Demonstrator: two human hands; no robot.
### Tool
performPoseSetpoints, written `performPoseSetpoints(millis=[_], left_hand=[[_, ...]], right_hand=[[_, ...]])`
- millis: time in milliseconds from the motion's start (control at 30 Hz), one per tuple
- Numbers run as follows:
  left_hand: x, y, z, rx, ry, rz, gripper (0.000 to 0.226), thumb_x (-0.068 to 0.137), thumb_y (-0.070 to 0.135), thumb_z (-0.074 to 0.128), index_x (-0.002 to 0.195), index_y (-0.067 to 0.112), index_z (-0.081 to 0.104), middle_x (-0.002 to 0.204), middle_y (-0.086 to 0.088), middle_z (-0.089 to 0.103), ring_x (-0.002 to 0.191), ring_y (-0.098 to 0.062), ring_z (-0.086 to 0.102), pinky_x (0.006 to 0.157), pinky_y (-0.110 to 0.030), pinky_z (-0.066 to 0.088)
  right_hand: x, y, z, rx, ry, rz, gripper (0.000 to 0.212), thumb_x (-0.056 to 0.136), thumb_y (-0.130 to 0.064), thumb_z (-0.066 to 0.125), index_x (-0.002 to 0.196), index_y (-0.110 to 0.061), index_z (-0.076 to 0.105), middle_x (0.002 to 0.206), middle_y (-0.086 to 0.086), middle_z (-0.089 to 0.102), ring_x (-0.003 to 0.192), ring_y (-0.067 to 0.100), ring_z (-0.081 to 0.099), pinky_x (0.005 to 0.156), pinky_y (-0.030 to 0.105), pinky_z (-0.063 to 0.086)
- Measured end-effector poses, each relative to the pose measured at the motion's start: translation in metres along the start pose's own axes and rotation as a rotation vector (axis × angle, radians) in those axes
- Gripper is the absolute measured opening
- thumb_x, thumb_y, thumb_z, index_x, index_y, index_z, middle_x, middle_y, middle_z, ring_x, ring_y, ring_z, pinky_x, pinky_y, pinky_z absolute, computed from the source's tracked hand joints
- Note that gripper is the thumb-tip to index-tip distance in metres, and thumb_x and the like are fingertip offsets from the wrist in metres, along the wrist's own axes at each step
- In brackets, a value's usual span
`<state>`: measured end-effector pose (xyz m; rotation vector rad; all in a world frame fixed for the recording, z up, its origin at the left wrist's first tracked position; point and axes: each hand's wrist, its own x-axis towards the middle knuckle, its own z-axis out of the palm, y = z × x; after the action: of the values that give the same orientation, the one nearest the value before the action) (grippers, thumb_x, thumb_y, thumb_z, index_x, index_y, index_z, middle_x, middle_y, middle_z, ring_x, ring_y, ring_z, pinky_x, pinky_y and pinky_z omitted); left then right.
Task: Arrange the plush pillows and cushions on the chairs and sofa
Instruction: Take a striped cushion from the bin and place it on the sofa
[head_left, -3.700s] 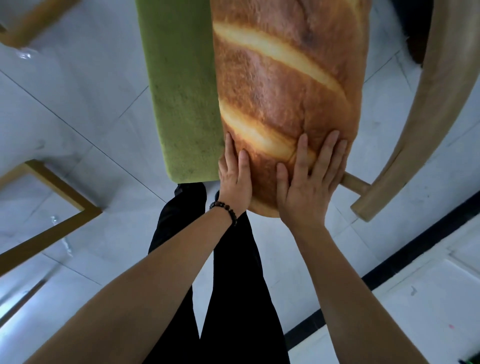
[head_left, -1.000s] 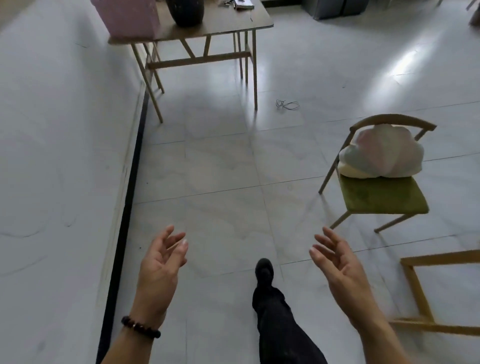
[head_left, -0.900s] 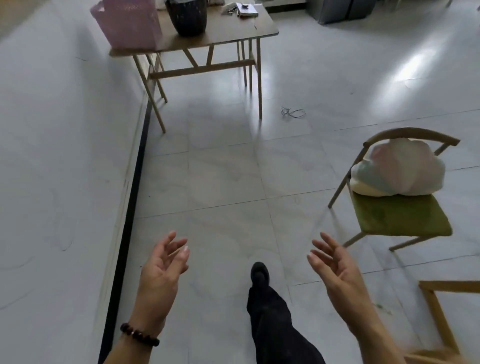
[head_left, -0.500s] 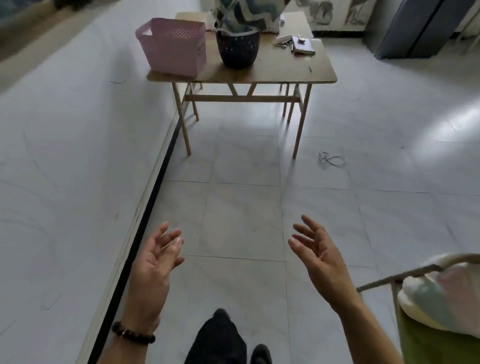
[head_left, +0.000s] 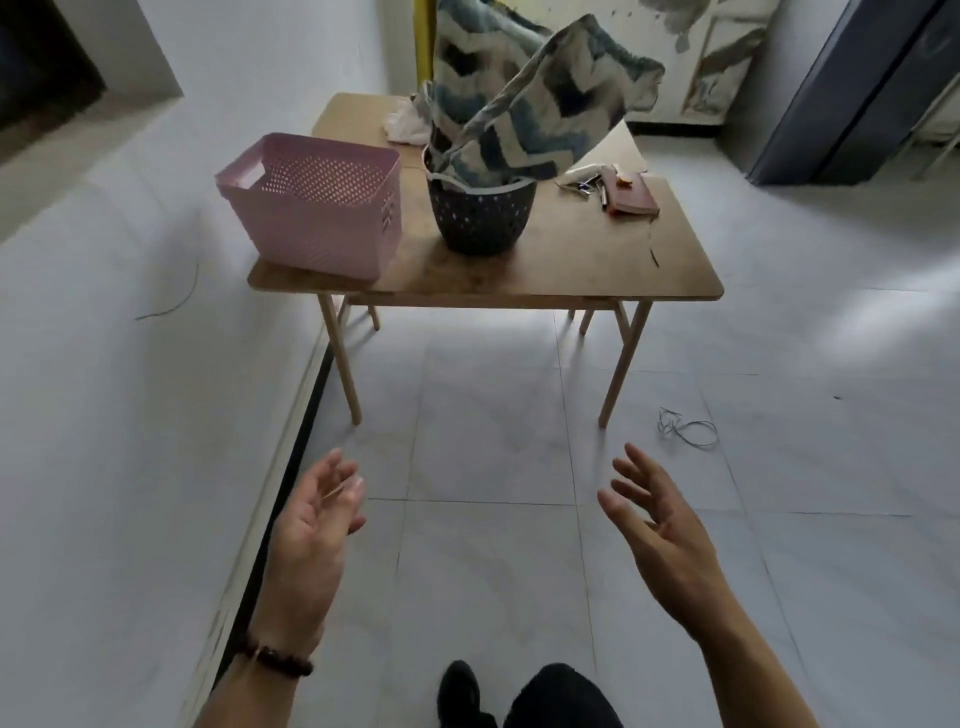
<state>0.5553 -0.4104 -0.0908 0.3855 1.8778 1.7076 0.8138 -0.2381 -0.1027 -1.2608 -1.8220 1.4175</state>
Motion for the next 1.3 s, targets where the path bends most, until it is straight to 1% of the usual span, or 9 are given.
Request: performPoseSetpoints(millis=[367,467,600,733,867,1000,1167,1233,1300], left_hand=[[0.279,0.033,0.133,0.086,-0.066,-0.027,0.038,0.099,0.009,0.058,0.134,0.023,0.055,0.131,0.003,0.063,0.119,-0.009,0.060,0.106,-0.044,0.049],[0.359,0.059,0.165,0.126,-0.077,-0.038,0.037,0.098,0.007,0.058,0.132,0.022,0.055,0.128,0.001,0.063,0.120,-0.015,0.060,0.105,-0.042,0.050],[0.461,0.097,0.199,0.194,-0.091,0.055,0.044,0.095,0.010,0.065,0.136,0.020,0.054,0.129,0.002,0.062,0.124,-0.018,0.059,0.108,-0.046,0.048],[0.540,0.109,0.224,0.395,-0.213,0.097,0.064,0.091,0.034,0.072,0.147,0.024,0.044,0.146,0.002,0.052,0.131,-0.015,0.053,0.110,-0.045,0.046],[0.618,0.102,0.244,0.833,-0.361,0.393,0.096,0.075,0.078,0.054,0.149,0.018,0.041,0.149,0.003,0.045,0.138,-0.014,0.041,0.117,-0.035,0.033],[0.688,0.090,0.250,1.153,-0.497,0.552,0.098,0.076,0.087,0.036,0.139,0.013,0.052,0.145,-0.010,0.053,0.141,-0.030,0.042,0.117,-0.051,0.031],[0.727,0.084,0.254,1.142,-0.549,0.619,0.074,0.079,0.084,0.041,0.102,0.016,0.055,0.107,-0.003,0.057,0.106,-0.027,0.050,0.093,-0.043,0.045],[0.735,0.087,0.257,1.128,-0.603,0.618,0.072,0.076,0.090,0.040,0.091,0.019,0.048,0.094,0.001,0.050,0.096,-0.023,0.045,0.085,-0.041,0.045],[0.739,0.091,0.259,1.097,-0.643,0.611,0.073,0.073,0.093,0.036,0.085,0.022,0.043,0.086,0.005,0.046,0.094,-0.021,0.043,0.081,-0.039,0.045]], right_hand=[[0.308,-0.020,0.045,0.085,0.055,0.030,0.066,0.089,-0.042,0.064,0.150,-0.035,0.039,0.147,-0.013,0.050,0.122,-0.004,0.053,0.076,0.002,0.048],[0.399,-0.049,0.056,0.075,0.000,0.069,0.073,0.089,-0.045,0.066,0.153,-0.035,0.033,0.154,-0.011,0.042,0.126,0.003,0.049,0.090,0.011,0.043],[0.506,-0.088,0.072,0.121,-0.018,0.067,0.112,0.072,-0.063,0.077,0.158,-0.037,0.011,0.165,-0.007,0.024,0.140,0.011,0.039,0.105,0.031,0.044],[0.586,-0.117,0.093,0.182,0.039,0.121,0.157,0.040,-0.081,0.084,0.156,-0.042,-0.015,0.170,-0.010,0.002,0.154,0.015,0.017,0.122,0.044,0.028],[0.639,-0.132,0.124,0.233,0.166,0.064,0.147,0.035,-0.067,0.093,0.153,-0.024,0.018,0.154,-0.005,0.039,0.134,0.007,0.046,0.104,0.016,0.042],[0.670,-0.138,0.156,0.271,0.374,0.158,0.140,0.031,-0.073,0.091,0.149,-0.024,0.034,0.144,-0.010,0.052,0.130,0.008,0.053,0.113,0.031,0.041],[0.696,-0.155,0.178,0.388,0.610,0.240,0.136,0.042,-0.055,0.099,0.154,-0.025,0.028,0.148,-0.012,0.049,0.132,0.005,0.051,0.117,0.033,0.038],[0.705,-0.162,0.180,0.508,0.698,0.332,0.134,0.045,-0.039,0.102,0.154,-0.023,0.027,0.143,-0.009,0.054,0.127,0.010,0.055,0.111,0.034,0.043],[0.714,-0.166,0.176,0.729,0.720,0.381,0.107,0.049,-0.022,0.101,0.142,-0.015,0.050,0.130,0.000,0.067,0.117,0.022,0.066,0.097,0.044,0.056]])
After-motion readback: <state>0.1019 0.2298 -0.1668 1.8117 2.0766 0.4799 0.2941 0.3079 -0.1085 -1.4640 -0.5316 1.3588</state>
